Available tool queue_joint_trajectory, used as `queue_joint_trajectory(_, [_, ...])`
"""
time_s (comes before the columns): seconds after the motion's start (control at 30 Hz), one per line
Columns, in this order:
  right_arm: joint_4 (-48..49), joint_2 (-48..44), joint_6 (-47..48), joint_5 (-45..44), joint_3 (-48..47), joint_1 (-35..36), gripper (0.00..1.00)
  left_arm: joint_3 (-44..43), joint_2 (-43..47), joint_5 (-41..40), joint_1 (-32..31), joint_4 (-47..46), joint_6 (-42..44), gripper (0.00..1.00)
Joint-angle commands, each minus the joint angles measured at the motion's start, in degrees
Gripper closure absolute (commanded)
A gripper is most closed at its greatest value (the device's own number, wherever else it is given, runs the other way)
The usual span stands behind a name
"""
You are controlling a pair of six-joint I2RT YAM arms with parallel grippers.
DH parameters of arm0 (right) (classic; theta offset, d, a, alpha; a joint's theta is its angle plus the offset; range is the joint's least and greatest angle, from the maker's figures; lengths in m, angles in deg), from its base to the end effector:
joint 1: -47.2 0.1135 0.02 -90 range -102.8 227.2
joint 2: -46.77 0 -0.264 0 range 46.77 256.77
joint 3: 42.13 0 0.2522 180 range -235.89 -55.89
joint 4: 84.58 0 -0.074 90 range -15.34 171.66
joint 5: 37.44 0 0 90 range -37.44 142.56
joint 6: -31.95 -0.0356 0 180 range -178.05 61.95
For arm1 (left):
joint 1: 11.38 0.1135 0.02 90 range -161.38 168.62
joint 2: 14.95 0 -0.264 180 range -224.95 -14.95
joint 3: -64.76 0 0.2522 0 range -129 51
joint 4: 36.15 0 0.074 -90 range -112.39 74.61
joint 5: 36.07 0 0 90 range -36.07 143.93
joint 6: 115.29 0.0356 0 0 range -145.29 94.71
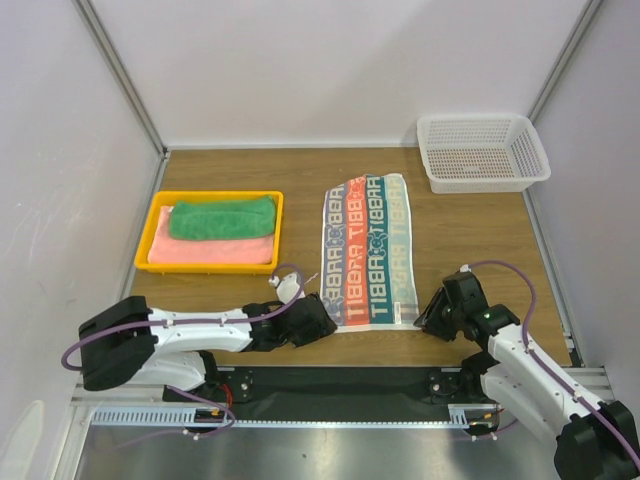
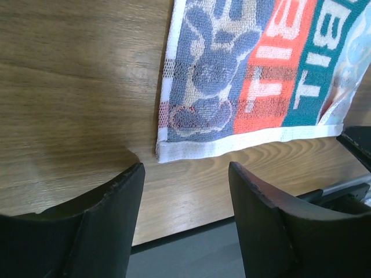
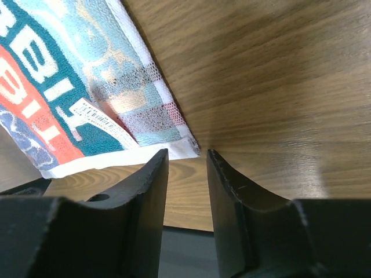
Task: Fold and stack the towels
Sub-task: Flatten out the crumpled towel
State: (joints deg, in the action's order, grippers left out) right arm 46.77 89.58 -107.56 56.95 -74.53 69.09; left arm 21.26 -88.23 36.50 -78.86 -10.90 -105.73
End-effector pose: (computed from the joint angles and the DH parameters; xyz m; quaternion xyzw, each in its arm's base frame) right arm 0.1202 0.0512 0.1534 0.2200 0.9377 0.1855 0.1949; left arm 0.0960 -0.2036 0.1526 -0.1516 0.9316 -0.2455 0.2210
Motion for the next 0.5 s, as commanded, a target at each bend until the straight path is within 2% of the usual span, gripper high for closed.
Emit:
queue_joint_trajectory(0.0, [1.6,-0.3,-0.7,-0.1,0.0,0.0,0.62,0.6,-1.3,-1.4,-0.5,1.1,-2.4,0.35])
queue_joint_trajectory(0.17, [4.8,0.9,-1.6,2.0,2.0,0.1,0.73,1.6,-0.4,-3.3,-0.5,1.4,-4.2,0.44])
queue_joint_trajectory(0.47, [3.4,-0.3,-0.9,0.5,1.1,0.1,0.79,1.9,-1.9,-5.2,-0.5,-0.6,-4.4,0.5])
